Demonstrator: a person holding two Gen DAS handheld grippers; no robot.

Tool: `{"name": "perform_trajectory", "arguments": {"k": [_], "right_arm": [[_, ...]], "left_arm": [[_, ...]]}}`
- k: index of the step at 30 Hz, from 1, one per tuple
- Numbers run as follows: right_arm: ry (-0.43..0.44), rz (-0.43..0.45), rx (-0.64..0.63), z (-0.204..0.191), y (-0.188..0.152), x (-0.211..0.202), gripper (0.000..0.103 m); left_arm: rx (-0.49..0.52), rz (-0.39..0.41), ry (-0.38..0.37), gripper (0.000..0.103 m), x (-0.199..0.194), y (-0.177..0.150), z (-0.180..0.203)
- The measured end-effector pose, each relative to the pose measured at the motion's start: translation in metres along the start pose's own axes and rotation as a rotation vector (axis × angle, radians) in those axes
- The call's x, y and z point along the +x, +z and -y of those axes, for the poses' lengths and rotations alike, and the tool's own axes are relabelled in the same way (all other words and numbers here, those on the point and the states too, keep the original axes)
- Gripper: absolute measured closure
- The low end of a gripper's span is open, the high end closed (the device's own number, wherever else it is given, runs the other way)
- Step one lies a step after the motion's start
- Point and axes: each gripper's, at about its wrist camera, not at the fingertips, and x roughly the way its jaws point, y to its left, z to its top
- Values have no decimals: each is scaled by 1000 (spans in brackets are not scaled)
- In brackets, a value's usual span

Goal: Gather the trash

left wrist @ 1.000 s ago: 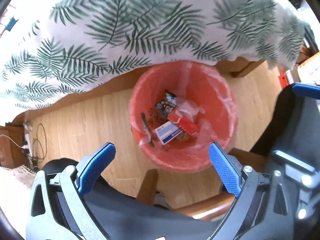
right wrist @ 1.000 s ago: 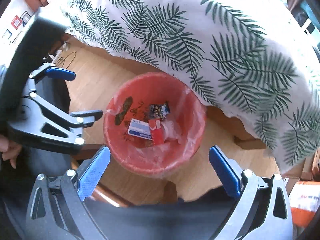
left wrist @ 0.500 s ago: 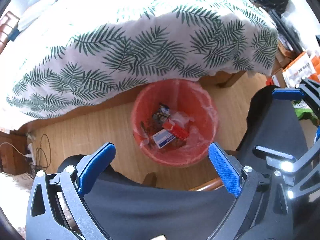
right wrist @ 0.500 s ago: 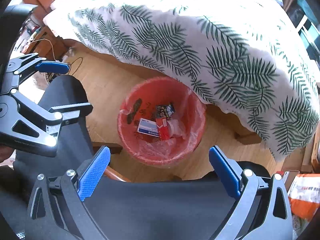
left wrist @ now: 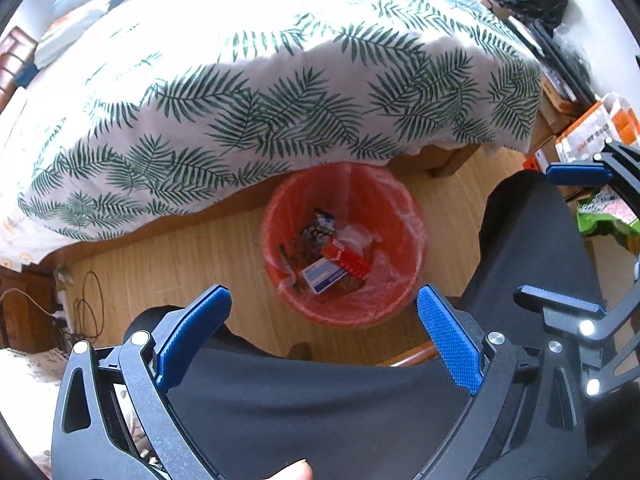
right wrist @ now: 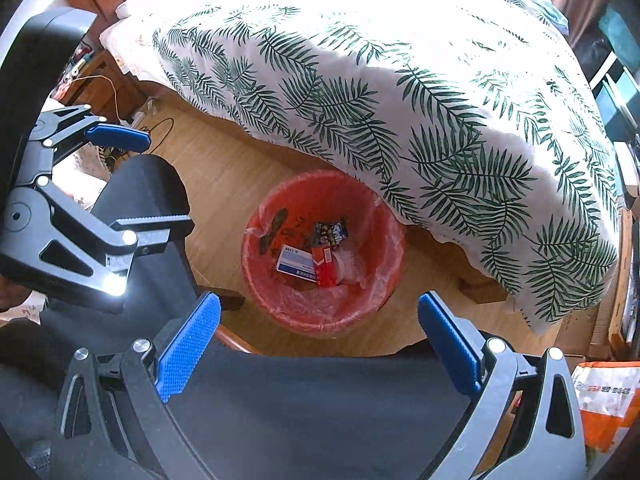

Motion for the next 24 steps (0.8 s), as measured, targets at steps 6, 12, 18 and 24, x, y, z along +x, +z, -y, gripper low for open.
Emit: {"name": "perform_trajectory", "arguments": {"k": [6,12,18,24], "right_arm": [[-2,-1,-3,0,0,-4,5],[3,8,0,0,0,-8,5],[2,3,4,3,1,-8,5],[7,1,14,7,0,-6,5]], "left_arm": [[6,1,1,6,-1,-1,2],[21,8,5,6,-8,0,4],[29,9,6,6,-10,1,5],[25,-1,-6,6,-7,3,5]]}}
